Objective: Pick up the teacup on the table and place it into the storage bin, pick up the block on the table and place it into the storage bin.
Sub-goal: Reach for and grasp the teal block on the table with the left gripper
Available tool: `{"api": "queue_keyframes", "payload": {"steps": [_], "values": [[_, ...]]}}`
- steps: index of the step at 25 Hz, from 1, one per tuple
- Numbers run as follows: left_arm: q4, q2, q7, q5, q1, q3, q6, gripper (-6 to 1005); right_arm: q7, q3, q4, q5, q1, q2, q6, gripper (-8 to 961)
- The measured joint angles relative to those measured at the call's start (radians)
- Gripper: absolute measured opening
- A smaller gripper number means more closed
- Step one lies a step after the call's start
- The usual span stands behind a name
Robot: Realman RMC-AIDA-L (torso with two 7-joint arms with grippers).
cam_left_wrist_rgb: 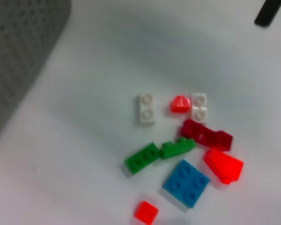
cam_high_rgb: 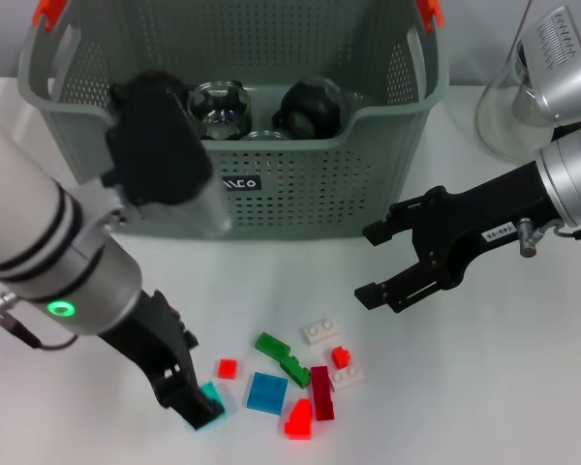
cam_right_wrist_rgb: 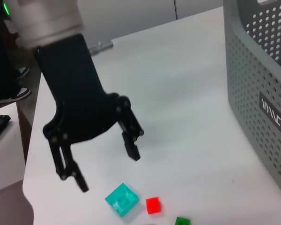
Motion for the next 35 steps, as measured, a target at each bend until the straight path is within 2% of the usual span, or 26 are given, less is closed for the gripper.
{"api": "queue_keyframes", "payload": {"steps": [7,16,23,35], "values": [[-0.040,-0.001,-0.066,0.014,-0.009,0.109,-0.010,834,0.002,0.000,-0.001,0.000,-0.001,-0.003,-0.001,941],[-0.067,0.002,-0.150,0.027,-0.051,0.172,0.013,836,0.002,0.000,0.000,0.000,-0.008,-0.004,-0.002,941],[-0.115,0.000,-0.200,0.108,-0.072,0.245,-0.068,836,-0.007,0.000,0.000,0.000,-0.011,-0.005,-0.001,941],[-0.169,-0.001,-0.250,0.117,-0.081,0.299,-0.154,836,-0.021,0.000,0.000,0.000,-0.023,-0.008,0.001,942]]}}
